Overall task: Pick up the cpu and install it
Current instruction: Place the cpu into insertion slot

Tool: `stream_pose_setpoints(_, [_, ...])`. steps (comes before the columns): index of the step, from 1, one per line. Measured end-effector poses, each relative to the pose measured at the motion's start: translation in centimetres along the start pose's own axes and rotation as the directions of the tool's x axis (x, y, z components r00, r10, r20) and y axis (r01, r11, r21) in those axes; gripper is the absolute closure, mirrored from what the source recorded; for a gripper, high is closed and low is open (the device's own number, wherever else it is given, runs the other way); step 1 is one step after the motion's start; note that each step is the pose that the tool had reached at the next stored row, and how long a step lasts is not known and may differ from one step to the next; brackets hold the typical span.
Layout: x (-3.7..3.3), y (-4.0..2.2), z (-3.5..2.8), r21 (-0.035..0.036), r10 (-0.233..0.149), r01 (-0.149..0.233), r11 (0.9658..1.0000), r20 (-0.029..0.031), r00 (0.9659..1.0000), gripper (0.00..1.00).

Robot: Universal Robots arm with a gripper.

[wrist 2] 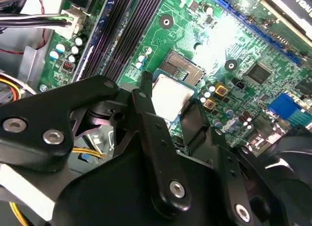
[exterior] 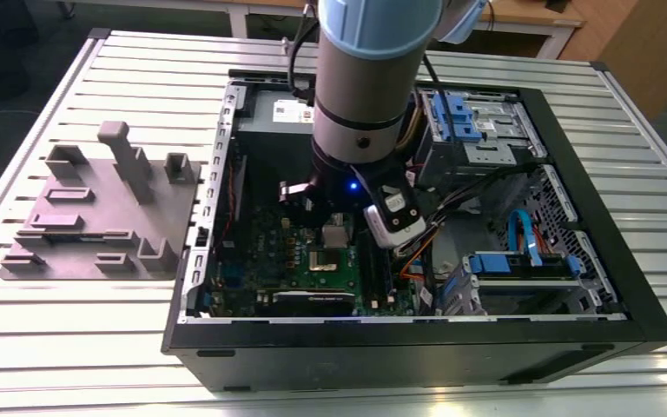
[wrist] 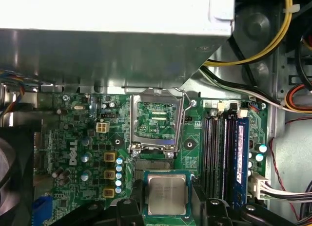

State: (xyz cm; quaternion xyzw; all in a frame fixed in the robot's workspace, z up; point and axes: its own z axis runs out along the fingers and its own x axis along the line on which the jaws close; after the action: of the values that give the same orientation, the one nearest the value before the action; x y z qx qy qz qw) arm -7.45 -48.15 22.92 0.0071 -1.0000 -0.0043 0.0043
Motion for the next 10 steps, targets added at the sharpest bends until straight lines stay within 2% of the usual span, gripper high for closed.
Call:
stream_pose_setpoints(5, [0.29, -0.06, 0.83, 0.0008, 0.001, -0.001, 1.0000, -0.0029, 1.0000, 0.53])
stream_pose_setpoints(10, [0.30, -0.44, 1.71, 0.0010, 0.001, -0.001, 1.0000, -0.0072, 1.0000, 0.53])
